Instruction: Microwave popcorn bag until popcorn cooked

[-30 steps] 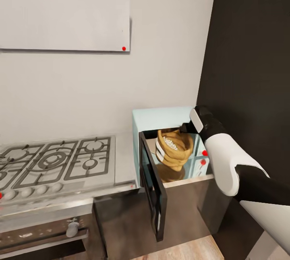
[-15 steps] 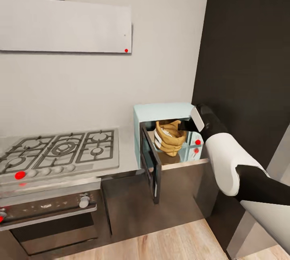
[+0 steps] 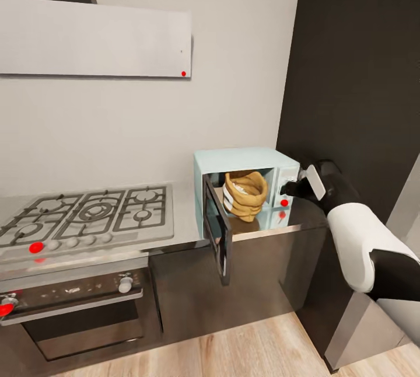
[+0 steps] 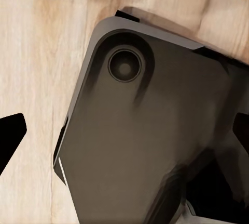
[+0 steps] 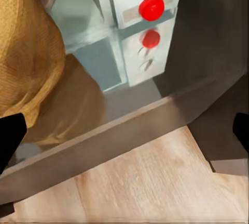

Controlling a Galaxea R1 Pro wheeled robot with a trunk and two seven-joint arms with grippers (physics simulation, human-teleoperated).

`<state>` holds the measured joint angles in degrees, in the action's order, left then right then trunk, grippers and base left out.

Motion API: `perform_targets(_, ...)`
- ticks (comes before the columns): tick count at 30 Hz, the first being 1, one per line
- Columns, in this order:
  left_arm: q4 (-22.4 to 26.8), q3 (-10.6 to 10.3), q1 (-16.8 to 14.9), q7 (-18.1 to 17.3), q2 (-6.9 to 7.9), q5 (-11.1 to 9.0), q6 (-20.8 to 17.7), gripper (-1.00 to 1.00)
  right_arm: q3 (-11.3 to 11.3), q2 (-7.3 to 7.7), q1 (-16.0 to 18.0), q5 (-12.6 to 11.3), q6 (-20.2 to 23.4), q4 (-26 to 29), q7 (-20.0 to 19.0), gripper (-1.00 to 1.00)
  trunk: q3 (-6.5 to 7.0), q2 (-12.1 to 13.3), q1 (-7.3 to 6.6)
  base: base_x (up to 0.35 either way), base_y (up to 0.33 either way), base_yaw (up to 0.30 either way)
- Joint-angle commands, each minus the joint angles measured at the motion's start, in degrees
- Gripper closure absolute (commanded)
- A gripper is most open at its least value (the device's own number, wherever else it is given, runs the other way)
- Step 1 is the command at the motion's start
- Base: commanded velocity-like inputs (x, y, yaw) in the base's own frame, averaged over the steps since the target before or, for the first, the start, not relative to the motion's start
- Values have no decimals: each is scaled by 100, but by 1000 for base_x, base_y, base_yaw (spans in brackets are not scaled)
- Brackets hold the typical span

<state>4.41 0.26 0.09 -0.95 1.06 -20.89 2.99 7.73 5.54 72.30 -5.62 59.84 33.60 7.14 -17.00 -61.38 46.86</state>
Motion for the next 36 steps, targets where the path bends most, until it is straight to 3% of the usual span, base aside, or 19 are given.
perform_targets(1, 3, 0, 0, -10, 0, -30, 8, -100, 2, 111, -47, -55, 16, 7, -111, -100, -6, -4, 0, 0, 0, 0)
perform_targets(3, 5, 0, 0, -10, 0, -30, 8, -100, -114, 211, -128, -38, 16, 12, -304, -100, -6, -4, 0, 0, 0, 0)
perform_targets(4, 4, 0, 0, -10, 0, -30, 8, -100, -281, 236, -189, -34, 16, 13, -393, -100, -6, -4, 0, 0, 0, 0)
perform_targets(5, 5, 0, 0, -10, 0, -30, 8, -100, -515, 256, -270, -32, 16, 14, -487, -100, -6, -4, 0, 0, 0, 0)
perform_targets(6, 6, 0, 1, -10, 0, -30, 8, -100, -1093, 282, -461, -26, 16, 14, -754, -100, -6, -4, 0, 0, 0, 0)
perform_targets(8, 7, 0, 0, -10, 0, -30, 8, -100, -1701, 340, -631, -21, 16, 11, -1228, -100, -6, -4, 0, 0, 0, 0)
perform_targets(11, 3, 0, 0, -10, 0, -30, 8, -100, -2017, 389, -710, -24, -169, 8, -1806, -100, -6, -4, 0, 0, 0, 0)
perform_targets(14, 3, 0, 1, -10, 0, -30, 8, -100, -2071, 344, -757, -17, -642, 5, -1983, -100, -6, -4, 0, 0, 0, 0)
perform_targets(15, 0, -3, 1, -10, 0, -24, 8, -100, -2079, 306, -881, -37, -1129, 6, -2013, -100, -6, -4, 0, 0, 0, 0)
perform_targets(19, -2, 0, 3, -10, 0, -21, 8, -100, -2084, 274, -1015, -99, -1828, 0, -2161, -100, -6, -4, 0, 0, 0, 0)
perform_targets(22, -2, 0, 1, -10, 0, -29, 8, -100, -2061, 179, -1325, -108, -2539, -27, -2848, -100, -6, -4, 0, 0, 0, 0)
perform_targets(23, -2, 0, 2, -10, 0, -29, 8, -100, -2046, 165, -1624, -110, -3111, -21, -3281, -100, -6, -4, 0, 0, 0, 0)
perform_targets(24, -2, 0, 3, -10, 0, -29, 8, -100, -2040, 158, -1721, -160, -3429, -28, -3375, -100, -6, -4, 0, 0, 0, 0)
perform_targets(25, -2, 0, 2, -10, 0, -30, 8, -100, -2039, 158, -1763, -237, -3650, -41, -3410, -100, -6, -4, 0, 0, 0, 0)
perform_targets(26, -2, 1, 1, -10, 0, -30, 8, -100, -2039, 157, -1844, -459, -4064, -60, -3436, -100, -6, -4, 0, 0, 0, 0)
perform_targets(30, -1, 3, 1, -10, 0, -30, 8, -100, -2039, 161, -2058, -638, -4889, -61, -3447, -100, -6, -4, 0, 0, 0, 0)
perform_targets(36, -2, 0, 2, -8, 0, -30, 8, -100, -2037, 209, -2087, -689, -5237, -54, -3317, -100, -6, -4, 0, 0, 0, 0)
